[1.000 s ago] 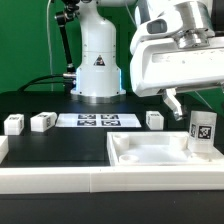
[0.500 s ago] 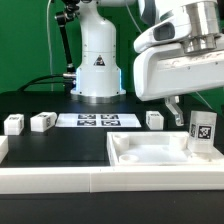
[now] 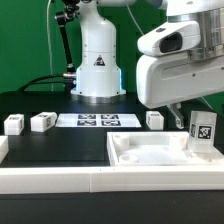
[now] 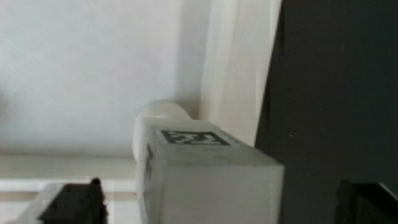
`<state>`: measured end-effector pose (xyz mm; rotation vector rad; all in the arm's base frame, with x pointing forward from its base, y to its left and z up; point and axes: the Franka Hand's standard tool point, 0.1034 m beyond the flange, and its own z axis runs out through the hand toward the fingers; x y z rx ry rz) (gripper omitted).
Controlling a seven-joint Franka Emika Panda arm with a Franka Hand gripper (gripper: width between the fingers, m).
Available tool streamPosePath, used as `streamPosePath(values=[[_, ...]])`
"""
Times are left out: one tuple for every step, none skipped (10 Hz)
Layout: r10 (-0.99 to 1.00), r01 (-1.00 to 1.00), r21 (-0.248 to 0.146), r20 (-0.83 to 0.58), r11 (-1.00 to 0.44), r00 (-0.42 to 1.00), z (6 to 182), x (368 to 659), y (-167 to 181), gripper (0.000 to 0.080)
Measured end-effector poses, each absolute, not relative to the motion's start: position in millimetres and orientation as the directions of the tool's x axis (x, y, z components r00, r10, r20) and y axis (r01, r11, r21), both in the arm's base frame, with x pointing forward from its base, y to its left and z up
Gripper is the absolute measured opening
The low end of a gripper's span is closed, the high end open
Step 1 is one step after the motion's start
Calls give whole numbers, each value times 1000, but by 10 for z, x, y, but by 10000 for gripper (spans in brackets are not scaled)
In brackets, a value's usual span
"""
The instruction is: Assemble square table
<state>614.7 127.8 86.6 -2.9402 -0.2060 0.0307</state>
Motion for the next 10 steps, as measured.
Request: streamPosePath(values=[[140,136,-194,-7,-972,990,863,6146,1276,649],[134,133,-191,8,-973,991,859,6171,1270,649],[127,131,-186,30,-974,991,859,6200,1254,649],[110,119,-180,59,-977,992,875,6224,1271,649],[112,123,-178,67,-976,991,887,6217,1294,649],[116,127,-177,69,-976,991,885,6216,1306,649],[131,142,-176,71,-974,989,879,6213,1304,649],[138,148,-176,72,-973,988,880,6215,1294,649],[136,146,-176,72,-973,988,878,6217,1280,520],[135,146,-176,72,-973,988,878,6217,1279,520]])
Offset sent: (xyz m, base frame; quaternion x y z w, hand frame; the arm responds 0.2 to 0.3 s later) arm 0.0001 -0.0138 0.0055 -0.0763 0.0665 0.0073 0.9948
